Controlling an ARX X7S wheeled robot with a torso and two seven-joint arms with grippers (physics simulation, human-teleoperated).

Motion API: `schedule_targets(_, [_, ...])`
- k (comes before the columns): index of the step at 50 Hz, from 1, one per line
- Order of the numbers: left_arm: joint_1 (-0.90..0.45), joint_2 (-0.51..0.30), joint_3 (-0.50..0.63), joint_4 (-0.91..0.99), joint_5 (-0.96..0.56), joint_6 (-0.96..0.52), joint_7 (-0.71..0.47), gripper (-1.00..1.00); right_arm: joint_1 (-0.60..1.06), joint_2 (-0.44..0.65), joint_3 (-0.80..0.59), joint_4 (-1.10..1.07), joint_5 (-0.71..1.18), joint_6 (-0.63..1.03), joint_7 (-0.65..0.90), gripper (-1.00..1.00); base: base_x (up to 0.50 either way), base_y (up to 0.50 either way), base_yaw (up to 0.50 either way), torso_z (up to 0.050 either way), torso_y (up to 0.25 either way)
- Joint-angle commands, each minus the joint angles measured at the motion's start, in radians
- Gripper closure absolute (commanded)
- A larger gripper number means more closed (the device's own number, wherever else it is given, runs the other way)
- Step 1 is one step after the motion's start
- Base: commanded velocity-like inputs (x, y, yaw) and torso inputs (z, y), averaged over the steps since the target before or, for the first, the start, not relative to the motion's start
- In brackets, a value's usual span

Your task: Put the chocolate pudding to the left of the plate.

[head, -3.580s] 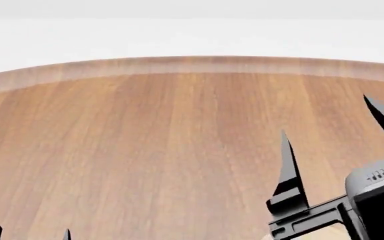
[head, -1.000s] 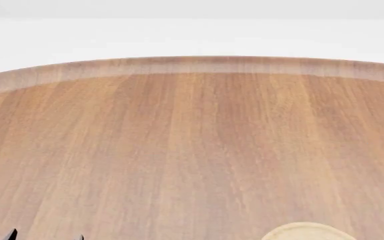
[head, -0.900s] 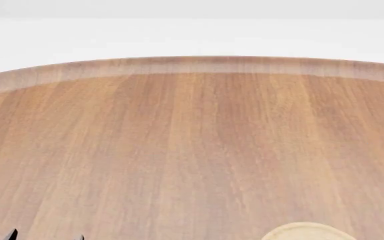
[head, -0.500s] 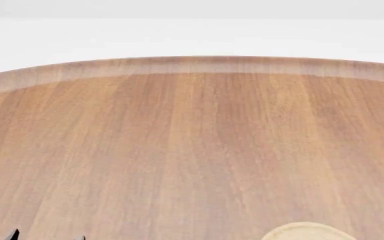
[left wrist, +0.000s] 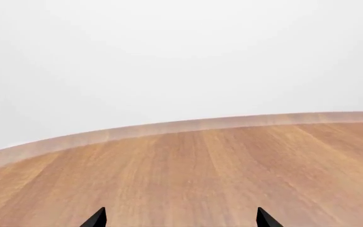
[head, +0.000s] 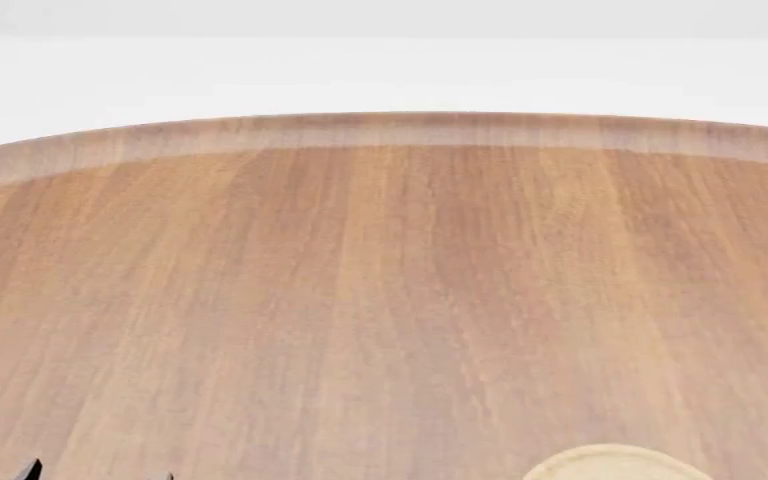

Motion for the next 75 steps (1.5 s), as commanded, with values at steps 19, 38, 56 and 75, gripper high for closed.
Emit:
schedule_targets(19, [-0.011, -0.005, 0.009, -0.020, -0.004, 0.010, -0.005, -1.00, 0.029, -0.037, -0.007, 0.053, 0.019, 0.001, -0.012, 1.00, 0.00, 0.00, 0.00, 0.000, 0.000])
schedule_targets(38, [-0.011, -0.010, 0.018, -0.017, -0.005, 0.007, -0.010, -1.00, 0.185, 0.027, 0.029, -0.120, 0.020, 0.184, 0.021, 1.00, 0.00, 0.00, 0.00, 0.000, 0.000])
schedule_targets(56, [-0.010, -0.016, 0.025, -0.010, -0.007, 0.006, -0.014, -1.00, 0.289, -0.007, 0.009, -0.086, 0.003, 0.195, -0.015, 1.00, 0.00, 0.00, 0.00, 0.000, 0.000])
schedule_targets(75, [-0.015, -0.019, 0.035, -0.016, -0.007, 0.009, -0.016, -1.00, 0.375, -0.078, -0.018, 0.046, -0.024, 0.152, -0.041, 1.00, 0.00, 0.00, 0.00, 0.000, 0.000])
